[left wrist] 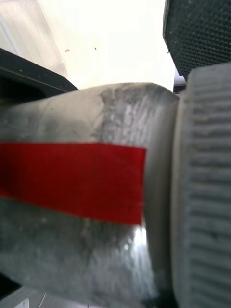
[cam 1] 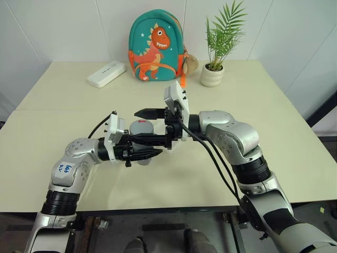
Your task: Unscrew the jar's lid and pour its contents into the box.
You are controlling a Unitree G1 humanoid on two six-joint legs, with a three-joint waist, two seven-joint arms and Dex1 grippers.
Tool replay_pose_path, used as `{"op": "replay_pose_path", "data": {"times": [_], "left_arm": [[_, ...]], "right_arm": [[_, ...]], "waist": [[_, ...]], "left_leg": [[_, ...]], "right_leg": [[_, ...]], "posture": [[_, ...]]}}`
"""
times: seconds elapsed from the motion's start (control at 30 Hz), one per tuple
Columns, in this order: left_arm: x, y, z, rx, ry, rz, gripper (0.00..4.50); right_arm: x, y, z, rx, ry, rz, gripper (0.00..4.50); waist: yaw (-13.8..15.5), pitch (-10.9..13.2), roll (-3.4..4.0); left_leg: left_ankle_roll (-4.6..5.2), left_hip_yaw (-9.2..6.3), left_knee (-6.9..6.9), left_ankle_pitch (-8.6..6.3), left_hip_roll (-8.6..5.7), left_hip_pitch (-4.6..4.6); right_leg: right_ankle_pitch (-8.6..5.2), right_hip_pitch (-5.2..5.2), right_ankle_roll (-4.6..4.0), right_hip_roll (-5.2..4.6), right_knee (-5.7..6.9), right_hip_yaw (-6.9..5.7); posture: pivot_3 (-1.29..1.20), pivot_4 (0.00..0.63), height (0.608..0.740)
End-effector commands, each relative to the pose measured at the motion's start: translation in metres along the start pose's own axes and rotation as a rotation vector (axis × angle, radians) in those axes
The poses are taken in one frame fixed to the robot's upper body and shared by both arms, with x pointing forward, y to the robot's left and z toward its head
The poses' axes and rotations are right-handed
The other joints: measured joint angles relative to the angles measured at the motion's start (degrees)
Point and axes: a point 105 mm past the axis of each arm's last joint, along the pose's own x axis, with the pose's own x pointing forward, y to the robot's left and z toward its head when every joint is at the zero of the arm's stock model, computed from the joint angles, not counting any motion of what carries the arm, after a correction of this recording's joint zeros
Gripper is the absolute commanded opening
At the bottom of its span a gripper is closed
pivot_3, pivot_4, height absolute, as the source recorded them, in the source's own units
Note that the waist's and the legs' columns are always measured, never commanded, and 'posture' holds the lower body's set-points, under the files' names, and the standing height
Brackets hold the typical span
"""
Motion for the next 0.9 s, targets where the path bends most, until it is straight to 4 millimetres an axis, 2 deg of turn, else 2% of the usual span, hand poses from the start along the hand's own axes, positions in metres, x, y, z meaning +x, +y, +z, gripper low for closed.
{"op": "replay_pose_path", "data": {"times": [0.03, 0.37, 0.9], "left_arm": [[0.0, -0.003, 0.009, 0.049, -0.012, -0.01, 2.1], [-0.001, -0.004, 0.01, 0.046, -0.02, -0.005, 2.1], [-0.002, -0.004, 0.009, 0.041, -0.018, -0.002, 2.1]], "right_arm": [[-0.01, -0.004, 0.014, -0.036, -0.04, -0.021, 4.47], [-0.022, -0.004, 0.011, 0.015, -0.047, -0.006, 4.47], [-0.03, -0.005, 0.008, 0.049, -0.048, -0.006, 4.47]], "waist": [[0.01, 0.0, 0.0], [-0.03, 0.0, 0.0], [0.01, 0.0, 0.0]], "left_leg": [[0.0, 0.0, 0.0, 0.0, 0.0, 0.0], [0.0, 0.0, -0.01, 0.0, 0.0, 0.0], [0.0, 0.0, 0.0, 0.0, 0.0, 0.0]], "right_leg": [[0.0, 0.0, 0.0, 0.0, 0.0, 0.0], [0.0, 0.0, 0.0, 0.0, 0.0, 0.0], [0.0, 0.0, 0.0, 0.0, 0.0, 0.0]], "posture": [[0.0, 0.15, 0.74], [0.0, 0.15, 0.74], [0.0, 0.15, 0.74]]}}
